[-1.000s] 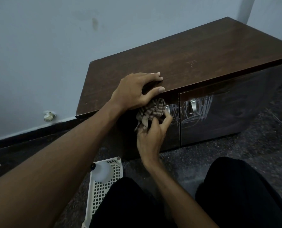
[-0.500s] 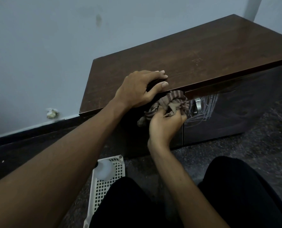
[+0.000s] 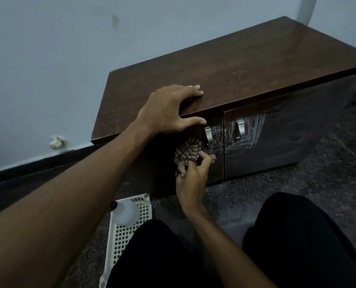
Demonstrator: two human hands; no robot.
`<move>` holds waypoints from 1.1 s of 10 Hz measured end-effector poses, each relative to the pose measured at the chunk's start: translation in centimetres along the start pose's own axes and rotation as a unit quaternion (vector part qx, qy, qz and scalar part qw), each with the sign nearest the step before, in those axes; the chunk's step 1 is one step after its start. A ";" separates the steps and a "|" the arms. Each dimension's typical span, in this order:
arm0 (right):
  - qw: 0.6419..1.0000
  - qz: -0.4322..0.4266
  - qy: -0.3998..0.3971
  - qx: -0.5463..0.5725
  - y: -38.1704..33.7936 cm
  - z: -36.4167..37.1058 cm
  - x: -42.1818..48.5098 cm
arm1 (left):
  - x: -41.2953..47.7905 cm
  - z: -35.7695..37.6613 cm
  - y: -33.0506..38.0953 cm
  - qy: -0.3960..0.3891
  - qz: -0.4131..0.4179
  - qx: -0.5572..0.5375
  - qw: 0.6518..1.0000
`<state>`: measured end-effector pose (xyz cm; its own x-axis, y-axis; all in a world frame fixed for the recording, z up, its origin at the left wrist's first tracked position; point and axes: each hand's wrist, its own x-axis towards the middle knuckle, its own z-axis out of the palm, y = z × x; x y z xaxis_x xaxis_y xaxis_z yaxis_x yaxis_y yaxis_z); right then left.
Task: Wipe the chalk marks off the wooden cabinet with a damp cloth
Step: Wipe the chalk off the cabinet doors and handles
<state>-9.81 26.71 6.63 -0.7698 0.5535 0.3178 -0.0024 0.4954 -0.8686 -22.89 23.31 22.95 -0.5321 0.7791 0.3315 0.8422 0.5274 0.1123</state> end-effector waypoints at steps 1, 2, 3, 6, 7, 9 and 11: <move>1.000 0.026 0.004 -0.015 2.4 0.3 -0.4 | 0.0 0.1 -0.1 0.004 -0.002 0.003 1.000; 0.998 0.063 0.022 0.006 3.7 0.3 -0.2 | -0.1 0.1 0.1 0.011 -0.008 0.008 1.000; 0.990 0.108 0.079 0.041 3.5 -0.3 0.6 | -0.1 0.1 0.3 0.013 -0.012 0.007 1.000; 0.997 0.059 -0.017 0.047 3.0 1.0 -1.1 | -0.1 0.0 0.5 0.013 -0.019 0.007 1.000; 0.999 0.008 -0.017 0.035 3.5 0.9 -1.1 | -0.2 -0.1 0.6 0.016 -0.020 0.007 1.000; 0.983 0.158 0.060 0.068 6.6 -2.0 1.3 | -0.1 0.0 0.7 0.016 -0.021 0.006 1.000; 0.998 0.023 0.054 -0.037 5.4 -0.4 0.8 | -0.1 -0.1 0.7 0.014 -0.020 0.013 1.000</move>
<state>-10.20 30.04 2.35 -0.6951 0.6439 0.3198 0.0815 0.5126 -0.8548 -22.27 23.61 23.07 -0.5630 0.7472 0.3531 0.8170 0.5676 0.1017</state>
